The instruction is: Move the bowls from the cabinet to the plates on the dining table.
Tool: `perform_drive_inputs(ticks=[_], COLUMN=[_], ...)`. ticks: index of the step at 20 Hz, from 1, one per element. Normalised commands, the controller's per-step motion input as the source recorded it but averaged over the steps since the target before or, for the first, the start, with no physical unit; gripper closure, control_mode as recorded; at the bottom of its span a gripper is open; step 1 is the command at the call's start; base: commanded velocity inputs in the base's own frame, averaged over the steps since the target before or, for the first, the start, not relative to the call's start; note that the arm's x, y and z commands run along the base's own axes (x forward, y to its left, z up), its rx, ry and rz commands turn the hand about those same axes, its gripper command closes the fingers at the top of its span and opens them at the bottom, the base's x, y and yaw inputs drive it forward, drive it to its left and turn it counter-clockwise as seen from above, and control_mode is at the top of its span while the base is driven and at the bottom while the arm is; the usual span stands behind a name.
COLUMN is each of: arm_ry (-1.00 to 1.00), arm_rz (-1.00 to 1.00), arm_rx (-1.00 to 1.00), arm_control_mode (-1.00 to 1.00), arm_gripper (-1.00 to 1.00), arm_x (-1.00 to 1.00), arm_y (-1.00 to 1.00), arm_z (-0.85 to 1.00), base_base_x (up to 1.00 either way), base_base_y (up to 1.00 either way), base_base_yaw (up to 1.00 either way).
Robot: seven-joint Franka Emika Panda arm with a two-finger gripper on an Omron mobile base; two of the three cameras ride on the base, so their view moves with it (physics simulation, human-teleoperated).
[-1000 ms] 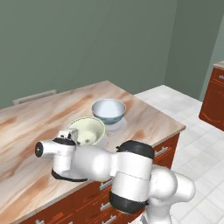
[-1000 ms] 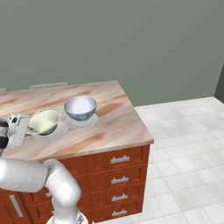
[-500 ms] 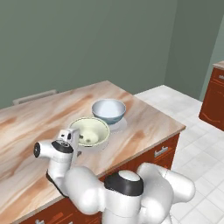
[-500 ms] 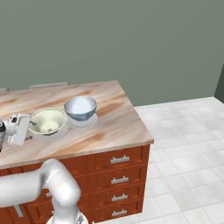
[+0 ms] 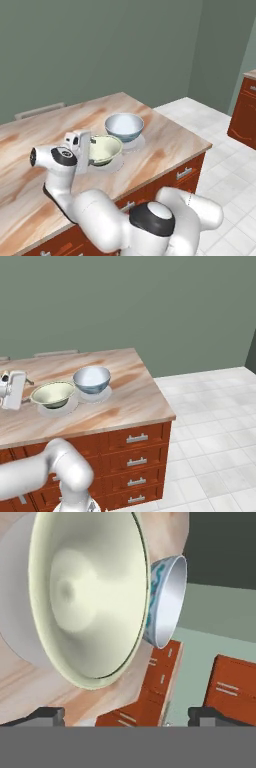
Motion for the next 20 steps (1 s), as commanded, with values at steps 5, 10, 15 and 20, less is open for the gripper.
perform_drive_inputs(ticks=[5,10,15,20], arm_ry=[-0.07,-0.1,-0.09,-0.1], arm_rz=[-0.1,-0.08,-0.08,-0.05], arm_rx=[0.17,0.44,0.36,0.22], arm_control_mode=[-1.0,-1.0,-1.0,-1.0], arm_gripper=[-1.0,-1.0,-1.0,-1.0], arm_x=[-0.82,-1.0,-0.98,-0.91], arm_y=[0.0,-0.08,-0.55,-0.89], arm_z=[0.59,0.31,0.12,0.0], base_base_x=[0.0,0.0,0.0,0.0], base_base_y=[0.0,0.0,0.0,0.0], base_base_yaw=[0.0,0.0,0.0,0.0])
